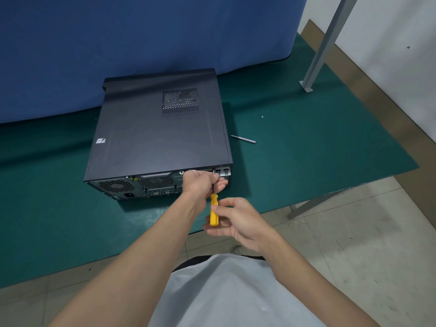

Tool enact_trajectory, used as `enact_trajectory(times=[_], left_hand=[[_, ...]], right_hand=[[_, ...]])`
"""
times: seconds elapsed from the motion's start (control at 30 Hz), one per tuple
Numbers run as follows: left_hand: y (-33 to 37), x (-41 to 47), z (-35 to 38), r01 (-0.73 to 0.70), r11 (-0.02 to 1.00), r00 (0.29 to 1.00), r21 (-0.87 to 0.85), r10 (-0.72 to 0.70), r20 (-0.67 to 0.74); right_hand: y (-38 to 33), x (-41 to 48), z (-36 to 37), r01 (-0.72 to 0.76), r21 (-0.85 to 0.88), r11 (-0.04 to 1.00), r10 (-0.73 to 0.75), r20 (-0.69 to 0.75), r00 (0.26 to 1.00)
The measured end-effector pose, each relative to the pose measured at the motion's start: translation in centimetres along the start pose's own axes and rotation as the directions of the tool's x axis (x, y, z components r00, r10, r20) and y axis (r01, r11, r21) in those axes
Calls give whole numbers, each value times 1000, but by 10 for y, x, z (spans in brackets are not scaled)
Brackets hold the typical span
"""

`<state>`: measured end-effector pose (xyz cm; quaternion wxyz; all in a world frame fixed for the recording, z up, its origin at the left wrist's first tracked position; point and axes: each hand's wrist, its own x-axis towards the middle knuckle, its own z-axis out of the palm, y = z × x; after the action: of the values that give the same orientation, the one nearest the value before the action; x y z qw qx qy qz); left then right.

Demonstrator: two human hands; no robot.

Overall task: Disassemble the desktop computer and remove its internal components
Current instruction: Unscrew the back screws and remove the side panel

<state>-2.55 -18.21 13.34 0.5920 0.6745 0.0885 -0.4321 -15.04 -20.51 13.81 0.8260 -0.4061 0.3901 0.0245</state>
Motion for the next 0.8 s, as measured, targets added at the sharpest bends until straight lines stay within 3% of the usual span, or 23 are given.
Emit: enact_trajectory(times=[0.1, 0.23, 0.37, 0.43, 0.5, 0.57, 0.7, 0.8], left_hand=[[1, 0, -4, 23, 998, 997, -60, -18, 75], [-4, -2, -7, 25, 991, 995, -128, -12, 98], [-3, 0, -3, -9, 1000, 999, -28, 11, 50], [-1, 0, -1, -10, 1000, 998, -7, 10, 55], [-1, 0, 0, -7, 999, 997, -32, 9, 76], [-3, -1, -1, -4, 997, 995, -73, 11, 95], [-5, -1, 0, -33, 999, 999, -20, 33, 31], [-5, 2, 2, -56, 996, 997, 64, 58, -40]], right_hand=[[-1, -3, -3, -32, 49, 998, 29, 61, 998], [5, 0, 4, 74, -141, 987, -94, -142, 985], [8, 4, 5, 61, -258, 964, -128, -255, 959], [6, 2, 2, 17, -132, 991, -41, -177, 983], [2, -1, -2, -65, 76, 995, 65, 0, 998], [2, -2, -3, -84, 168, 982, 72, 76, 995], [9, 3, 5, 28, -109, 994, -46, -165, 985], [11, 5, 7, 21, -178, 984, -57, -198, 979]])
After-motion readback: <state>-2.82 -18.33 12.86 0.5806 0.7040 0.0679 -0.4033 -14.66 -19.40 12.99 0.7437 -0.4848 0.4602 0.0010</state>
